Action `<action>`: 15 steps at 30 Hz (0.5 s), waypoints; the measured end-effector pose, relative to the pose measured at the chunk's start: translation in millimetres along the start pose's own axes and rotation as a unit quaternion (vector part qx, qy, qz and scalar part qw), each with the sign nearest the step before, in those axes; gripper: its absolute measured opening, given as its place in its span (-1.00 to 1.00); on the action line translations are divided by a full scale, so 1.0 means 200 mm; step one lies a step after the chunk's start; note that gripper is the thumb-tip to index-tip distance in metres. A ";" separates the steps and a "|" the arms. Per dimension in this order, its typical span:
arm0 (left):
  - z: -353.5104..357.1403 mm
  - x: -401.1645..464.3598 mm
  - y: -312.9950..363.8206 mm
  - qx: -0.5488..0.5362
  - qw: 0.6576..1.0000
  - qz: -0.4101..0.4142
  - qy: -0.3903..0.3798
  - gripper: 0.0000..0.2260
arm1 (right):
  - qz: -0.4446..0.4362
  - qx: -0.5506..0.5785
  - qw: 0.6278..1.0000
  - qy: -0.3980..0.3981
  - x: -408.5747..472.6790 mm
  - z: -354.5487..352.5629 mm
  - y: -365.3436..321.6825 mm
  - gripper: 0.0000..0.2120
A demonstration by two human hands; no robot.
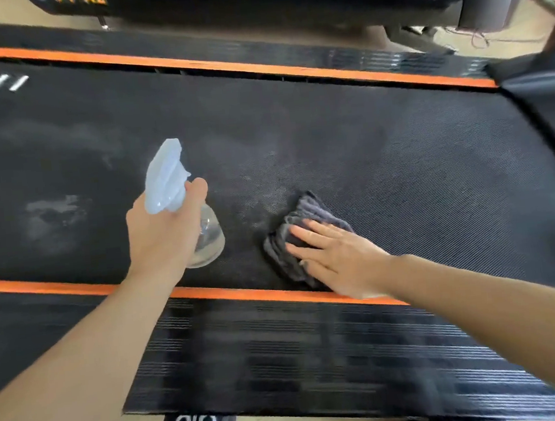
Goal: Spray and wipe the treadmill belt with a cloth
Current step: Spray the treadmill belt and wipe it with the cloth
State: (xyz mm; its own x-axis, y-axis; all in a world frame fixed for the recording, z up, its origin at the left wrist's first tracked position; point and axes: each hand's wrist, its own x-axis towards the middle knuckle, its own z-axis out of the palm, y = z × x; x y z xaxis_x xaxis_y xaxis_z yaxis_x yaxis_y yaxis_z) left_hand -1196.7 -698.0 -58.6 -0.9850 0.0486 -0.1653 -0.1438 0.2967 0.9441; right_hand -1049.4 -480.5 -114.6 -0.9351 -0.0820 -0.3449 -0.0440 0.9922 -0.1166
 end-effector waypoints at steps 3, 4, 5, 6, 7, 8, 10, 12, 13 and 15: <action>-0.03 0.00 0.00 0.023 1.000 0.000 -0.013 -0.66 | -0.013 -0.003 0.999 0.037 0.33 -0.03 -0.24 -0.46; -0.03 0.00 -0.01 0.023 1.000 0.002 -0.011 -0.67 | -0.010 0.004 0.999 0.051 0.39 -0.03 -0.28 -0.50; -0.02 0.00 -0.01 0.019 1.000 0.005 -0.010 -0.68 | -0.010 0.005 0.998 0.058 0.42 -0.04 -0.29 -0.52; -0.02 -0.01 -0.02 0.017 1.000 0.006 -0.012 -0.68 | -0.016 -0.003 0.998 0.055 0.39 -0.05 -0.28 -0.52; -0.01 -0.01 -0.03 0.016 1.000 0.008 -0.021 -0.68 | -0.026 -0.010 0.999 0.046 0.32 -0.04 -0.24 -0.53; -0.01 -0.02 -0.04 0.017 0.999 0.010 -0.035 -0.70 | -0.035 -0.010 0.999 0.033 0.21 -0.03 -0.18 -0.53; 0.00 -0.04 -0.06 0.029 0.996 0.012 -0.078 -0.75 | -0.011 0.018 1.000 -0.004 -0.08 0.01 -0.02 -0.53; 0.00 -0.03 -0.07 0.051 0.991 0.013 -0.123 -0.86 | 0.027 0.027 0.999 -0.039 -0.35 0.05 0.10 -0.53; -0.01 -0.03 -0.06 0.058 0.988 0.010 -0.142 -0.89 | 0.043 0.027 0.997 -0.052 -0.43 0.05 0.12 -0.50; -0.02 -0.01 -0.03 0.078 0.980 0.016 -0.184 -0.78 | 0.064 0.029 0.995 -0.067 -0.46 0.05 0.12 -0.39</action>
State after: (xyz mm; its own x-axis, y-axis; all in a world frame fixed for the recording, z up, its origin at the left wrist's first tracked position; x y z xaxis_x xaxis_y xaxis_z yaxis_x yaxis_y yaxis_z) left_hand -1194.8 -704.0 -63.8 -0.8839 0.3918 -0.2553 -0.0693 0.4301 0.9001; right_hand -960.7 -450.8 -95.4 -0.8762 0.0282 -0.4811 0.0960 0.9885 -0.1168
